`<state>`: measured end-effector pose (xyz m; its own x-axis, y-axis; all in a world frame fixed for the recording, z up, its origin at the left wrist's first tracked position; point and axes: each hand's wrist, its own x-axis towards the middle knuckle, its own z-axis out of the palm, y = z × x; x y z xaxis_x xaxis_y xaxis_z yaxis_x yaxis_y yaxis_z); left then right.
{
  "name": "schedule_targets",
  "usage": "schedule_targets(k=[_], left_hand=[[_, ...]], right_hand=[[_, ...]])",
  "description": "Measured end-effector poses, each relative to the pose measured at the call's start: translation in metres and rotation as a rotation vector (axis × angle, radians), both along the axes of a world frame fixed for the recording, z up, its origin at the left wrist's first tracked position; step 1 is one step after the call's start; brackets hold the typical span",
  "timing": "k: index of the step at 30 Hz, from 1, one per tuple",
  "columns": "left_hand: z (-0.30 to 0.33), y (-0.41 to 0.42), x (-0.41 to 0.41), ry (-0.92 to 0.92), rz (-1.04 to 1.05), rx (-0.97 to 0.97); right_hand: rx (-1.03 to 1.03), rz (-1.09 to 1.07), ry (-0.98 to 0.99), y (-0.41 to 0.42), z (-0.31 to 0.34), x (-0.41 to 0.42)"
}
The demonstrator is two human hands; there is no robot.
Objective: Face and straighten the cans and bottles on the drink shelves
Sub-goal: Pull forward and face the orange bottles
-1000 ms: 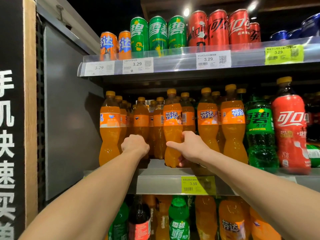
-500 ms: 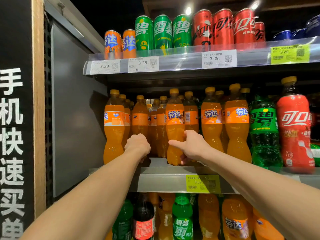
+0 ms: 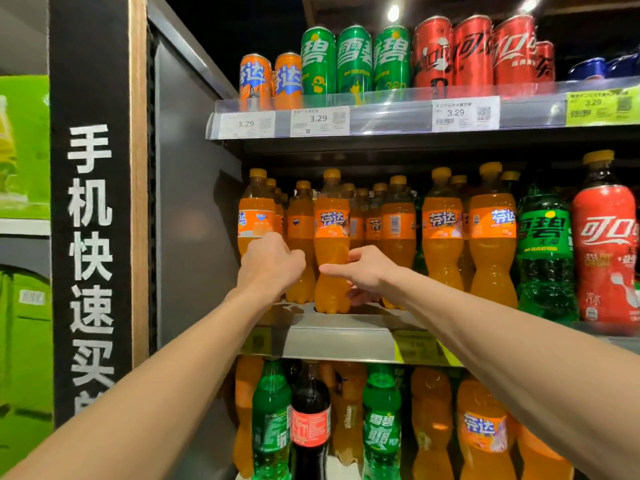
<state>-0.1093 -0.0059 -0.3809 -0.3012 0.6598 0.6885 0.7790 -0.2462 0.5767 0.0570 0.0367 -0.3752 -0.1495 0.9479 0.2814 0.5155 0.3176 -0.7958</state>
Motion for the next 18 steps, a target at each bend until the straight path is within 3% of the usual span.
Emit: schedule_targets(k=[7,18], left_hand=[[-0.005,0.009,-0.011,-0.08,-0.052,-0.064],[-0.005,0.012,0.005,-0.059,-0.022,-0.057]], right_hand=[[0.029,0.002,0.013,0.009,-0.005,-0.039],[0.06,0.074,0.057,0.0,-0.007,-0.052]])
